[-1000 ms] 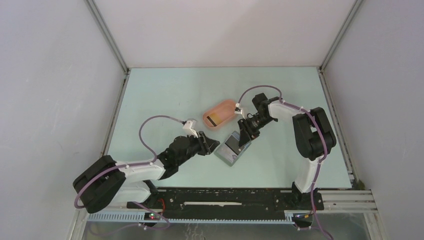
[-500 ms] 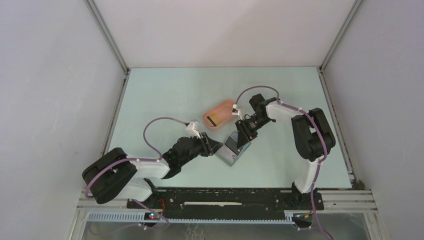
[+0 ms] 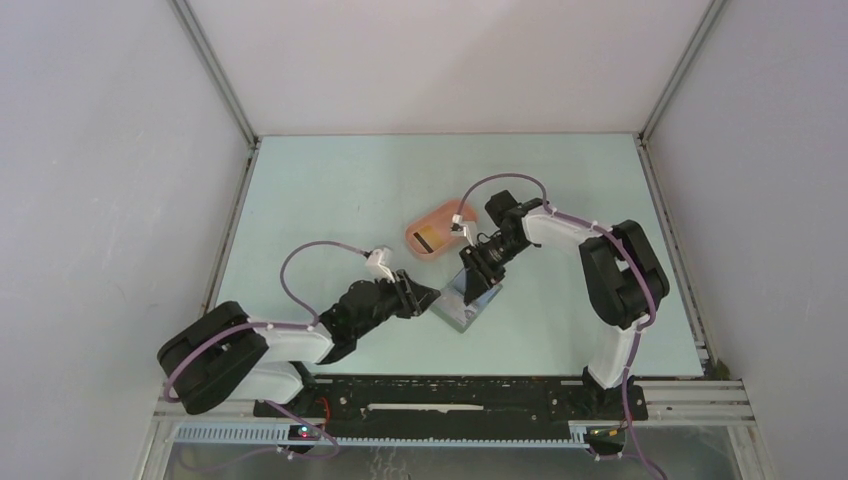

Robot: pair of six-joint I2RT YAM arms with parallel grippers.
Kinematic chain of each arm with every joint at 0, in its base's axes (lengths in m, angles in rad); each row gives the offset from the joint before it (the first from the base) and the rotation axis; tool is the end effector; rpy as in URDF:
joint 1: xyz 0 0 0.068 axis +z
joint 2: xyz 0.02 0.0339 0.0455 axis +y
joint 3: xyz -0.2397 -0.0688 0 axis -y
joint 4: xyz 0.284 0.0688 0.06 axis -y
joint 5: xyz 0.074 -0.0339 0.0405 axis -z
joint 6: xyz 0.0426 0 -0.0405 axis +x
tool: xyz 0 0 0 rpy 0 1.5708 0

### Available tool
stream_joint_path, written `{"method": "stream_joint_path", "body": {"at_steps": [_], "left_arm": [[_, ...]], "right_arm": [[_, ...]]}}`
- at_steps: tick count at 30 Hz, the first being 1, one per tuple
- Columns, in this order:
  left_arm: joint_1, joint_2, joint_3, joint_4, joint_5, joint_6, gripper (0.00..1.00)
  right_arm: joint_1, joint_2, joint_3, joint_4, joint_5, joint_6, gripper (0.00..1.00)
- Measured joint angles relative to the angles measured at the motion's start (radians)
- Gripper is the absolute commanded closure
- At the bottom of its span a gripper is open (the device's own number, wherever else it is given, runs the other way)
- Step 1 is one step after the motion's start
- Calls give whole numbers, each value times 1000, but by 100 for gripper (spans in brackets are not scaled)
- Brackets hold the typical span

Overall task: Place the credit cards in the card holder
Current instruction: Turn over the card slot in the card holder.

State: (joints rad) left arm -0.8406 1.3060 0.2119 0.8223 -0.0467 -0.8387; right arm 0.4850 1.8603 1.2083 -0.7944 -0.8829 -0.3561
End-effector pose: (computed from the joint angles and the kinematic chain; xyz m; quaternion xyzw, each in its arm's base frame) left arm 0.1703 -0.1873 0.0887 -0.0134 0.7962 -0.4377 0.4176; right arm 0.3059 0.1984 0.1183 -0.3927 0.8129 0.4292 0.0286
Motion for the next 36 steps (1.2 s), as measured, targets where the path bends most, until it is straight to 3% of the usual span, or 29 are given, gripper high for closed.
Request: {"method": "stream_joint_path", "body": {"at_steps": [6, 13, 17, 24, 26, 28, 30, 32, 36], "left_arm": [[0, -56, -26, -24, -15, 0, 54], [0, -195, -34, -143, -54, 34, 52], [0, -292, -21, -283, -94, 110, 41], [13, -353, 112, -511, -188, 299, 25], [35, -353, 150, -538, -193, 343, 21], [69, -353, 178, -550, -190, 369, 13], [113, -351, 195, -549, -189, 376, 9], [147, -347, 198, -544, -185, 373, 8], [225, -307, 198, -510, -145, 340, 9]], "right_arm": [[35, 0, 0, 1, 1, 2, 45], [66, 0, 0, -4, -10, -8, 46], [63, -32, 0, -21, -7, -41, 47], [24, -305, 4, -27, 16, -119, 46], [7, -375, 8, -10, 20, -127, 38], [-13, -431, 12, 24, 29, -134, 19], [-29, -457, 28, 44, 32, -145, 12], [-40, -453, 68, 58, 31, -158, 12], [-47, -341, 241, 53, -3, -121, 21]]}}
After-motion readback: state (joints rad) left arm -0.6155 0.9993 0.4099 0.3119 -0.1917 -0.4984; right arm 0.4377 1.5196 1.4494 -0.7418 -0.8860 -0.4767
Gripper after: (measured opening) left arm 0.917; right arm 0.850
